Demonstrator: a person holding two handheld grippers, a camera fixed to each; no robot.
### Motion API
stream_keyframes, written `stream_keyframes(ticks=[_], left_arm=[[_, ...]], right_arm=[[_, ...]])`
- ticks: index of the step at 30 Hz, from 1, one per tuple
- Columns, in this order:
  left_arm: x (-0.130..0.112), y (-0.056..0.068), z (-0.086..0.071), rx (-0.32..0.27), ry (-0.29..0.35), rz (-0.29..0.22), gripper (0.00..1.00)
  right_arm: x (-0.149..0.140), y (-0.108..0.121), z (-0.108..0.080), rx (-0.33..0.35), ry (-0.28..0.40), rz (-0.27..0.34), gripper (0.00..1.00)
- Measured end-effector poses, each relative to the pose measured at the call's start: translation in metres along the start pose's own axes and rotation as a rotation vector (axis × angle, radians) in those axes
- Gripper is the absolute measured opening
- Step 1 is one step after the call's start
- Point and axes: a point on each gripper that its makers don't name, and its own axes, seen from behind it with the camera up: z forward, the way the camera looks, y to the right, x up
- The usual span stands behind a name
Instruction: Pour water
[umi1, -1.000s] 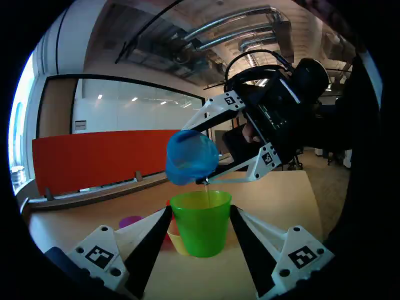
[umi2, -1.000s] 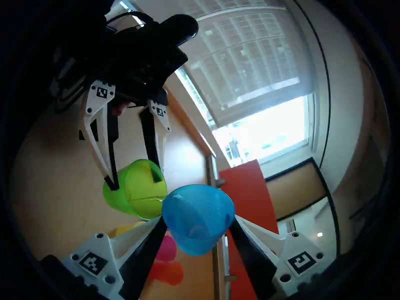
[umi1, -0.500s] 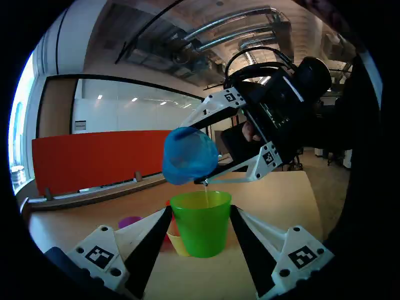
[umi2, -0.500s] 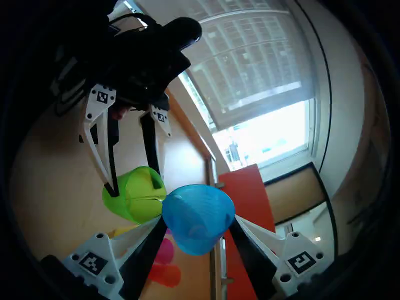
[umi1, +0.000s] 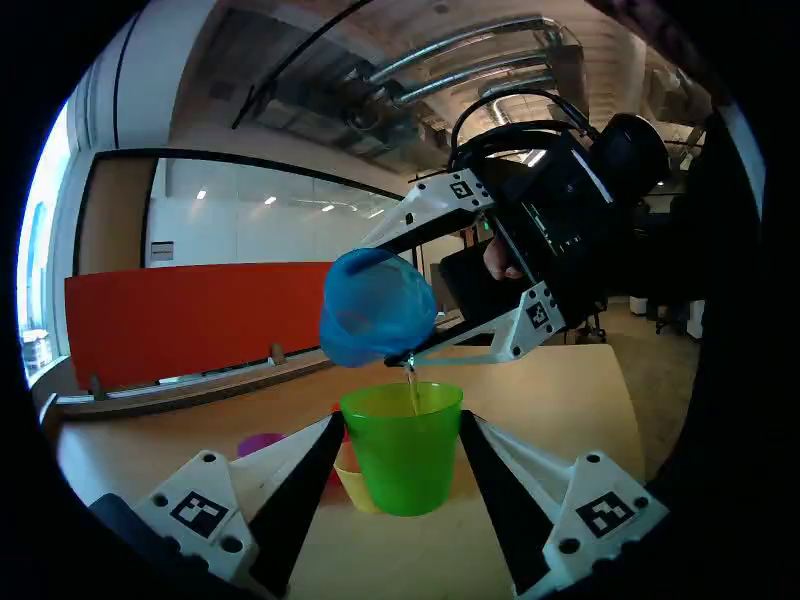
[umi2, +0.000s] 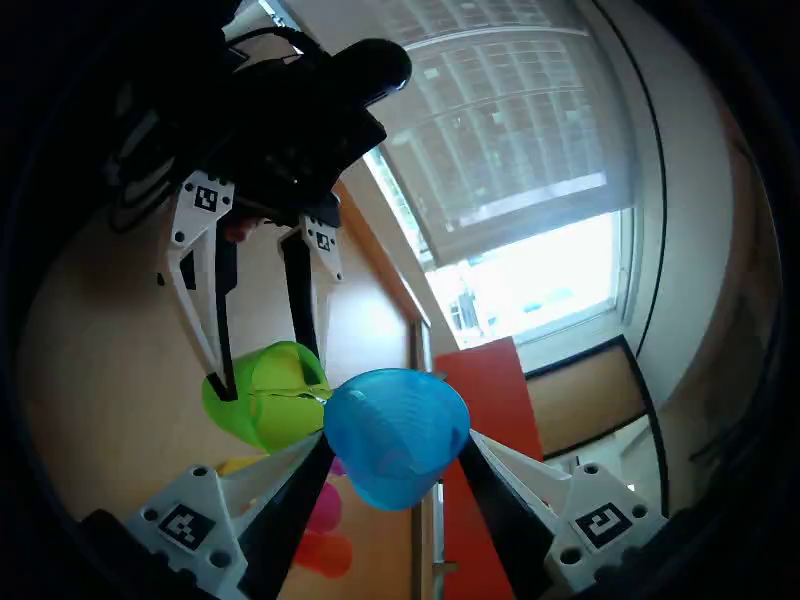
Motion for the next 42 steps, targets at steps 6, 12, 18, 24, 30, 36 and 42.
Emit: stream_keyframes(ticks=[6,12,18,24,30,36,42], left_arm=[[-0.0003,0.0003,0.0006,0.000,0.003,-0.002,0.84],[0.0003,-0.0005,0.0005,0.001,0.007,-0.005,0.84],[0.0005,0.0001,0.0001,0.000,0.006,-0.006,0.84],[-0.0001,-0.0004,0.0002,0.001,0.006,-0.006,0.84],[-0.0019,-0.0001,0.0005,-0.001,0.005,-0.007,0.84],[-0.0015,0.0003,0.0005,-0.001,0.005,-0.005,0.84],[-0.0008,0.0001,-0.0003,0.000,0.007,-0.007,0.84]], right_arm=[[0.0022,0.0019,0.0001,0.000,0.003,-0.008,0.89],[0.0043,0.0028,0.0008,0.001,0.006,-0.016,0.89],[0.0053,0.0025,0.0014,0.001,0.007,-0.025,0.89],[0.0053,0.0024,0.0016,0.000,0.006,-0.032,0.88],[0.0056,0.0027,0.0015,0.000,0.008,-0.031,0.88],[0.0051,0.0024,0.0011,0.001,0.008,-0.034,0.89],[0.0072,0.0003,0.0009,0.005,0.013,-0.044,0.89]])
